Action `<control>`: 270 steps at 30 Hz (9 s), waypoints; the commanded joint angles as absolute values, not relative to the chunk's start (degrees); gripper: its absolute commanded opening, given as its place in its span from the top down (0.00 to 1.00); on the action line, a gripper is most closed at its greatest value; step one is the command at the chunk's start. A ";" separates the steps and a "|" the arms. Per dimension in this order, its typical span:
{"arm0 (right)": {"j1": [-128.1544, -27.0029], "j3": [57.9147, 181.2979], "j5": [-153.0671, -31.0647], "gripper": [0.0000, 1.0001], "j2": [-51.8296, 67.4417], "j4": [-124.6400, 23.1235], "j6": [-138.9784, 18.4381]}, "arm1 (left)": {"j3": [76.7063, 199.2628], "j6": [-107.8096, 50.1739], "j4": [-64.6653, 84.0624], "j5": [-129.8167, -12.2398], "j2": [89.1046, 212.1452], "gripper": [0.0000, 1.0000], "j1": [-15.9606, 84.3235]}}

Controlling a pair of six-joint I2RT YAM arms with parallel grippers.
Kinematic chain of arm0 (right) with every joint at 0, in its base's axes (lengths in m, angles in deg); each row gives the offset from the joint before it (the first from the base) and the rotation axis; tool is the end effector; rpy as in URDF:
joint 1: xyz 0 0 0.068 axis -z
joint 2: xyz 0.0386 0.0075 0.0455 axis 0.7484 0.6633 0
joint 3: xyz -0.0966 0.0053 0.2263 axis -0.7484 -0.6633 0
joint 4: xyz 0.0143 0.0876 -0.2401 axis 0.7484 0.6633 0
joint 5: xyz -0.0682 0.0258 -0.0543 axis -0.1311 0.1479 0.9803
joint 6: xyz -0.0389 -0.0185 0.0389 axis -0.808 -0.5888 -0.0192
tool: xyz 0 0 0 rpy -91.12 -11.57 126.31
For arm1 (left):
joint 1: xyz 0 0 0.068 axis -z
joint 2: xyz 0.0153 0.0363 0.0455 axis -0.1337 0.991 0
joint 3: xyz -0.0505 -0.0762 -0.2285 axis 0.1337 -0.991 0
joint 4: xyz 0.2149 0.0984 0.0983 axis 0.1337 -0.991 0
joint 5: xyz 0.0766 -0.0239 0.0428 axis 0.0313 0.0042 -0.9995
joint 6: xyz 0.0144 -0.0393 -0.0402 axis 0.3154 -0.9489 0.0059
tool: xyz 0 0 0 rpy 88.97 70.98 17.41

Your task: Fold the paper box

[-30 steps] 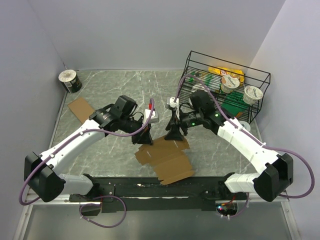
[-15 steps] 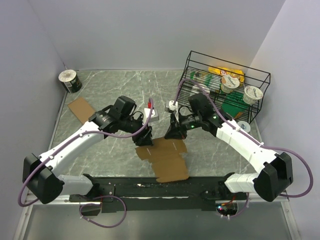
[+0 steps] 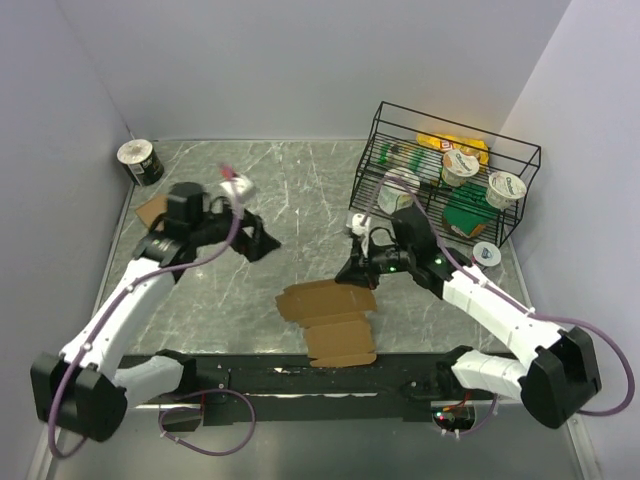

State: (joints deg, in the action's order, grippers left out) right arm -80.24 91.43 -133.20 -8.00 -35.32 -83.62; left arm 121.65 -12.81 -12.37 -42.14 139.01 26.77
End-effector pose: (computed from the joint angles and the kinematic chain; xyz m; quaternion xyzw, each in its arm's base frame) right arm 0.1972 0.1590 0.2556 -0.5062 0.6536 0.4180 0.3765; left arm 0.2332 -0.1073 0.3017 0.3263 0.7617 -0.3331 0.4499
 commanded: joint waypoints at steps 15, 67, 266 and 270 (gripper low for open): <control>-64.45 80.27 -143.66 1.00 -12.28 -69.99 -67.61 | 115.91 -24.62 1.53 -25.84 149.48 0.04 17.26; -72.53 90.30 -123.12 0.37 -16.85 -43.00 -84.48 | 113.28 -8.54 -5.32 -49.58 143.69 0.99 41.96; -87.48 91.61 -93.13 1.00 3.01 -45.29 -92.31 | 94.73 -47.12 45.30 -72.00 167.68 0.63 48.90; -87.56 91.87 -93.04 1.00 3.37 -45.11 -92.22 | 95.61 -46.95 45.04 -71.91 168.12 0.69 49.60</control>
State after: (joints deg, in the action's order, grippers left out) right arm -87.11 88.99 -92.83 2.75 -43.19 -92.49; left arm 95.18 -47.85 42.47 -72.90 168.01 48.57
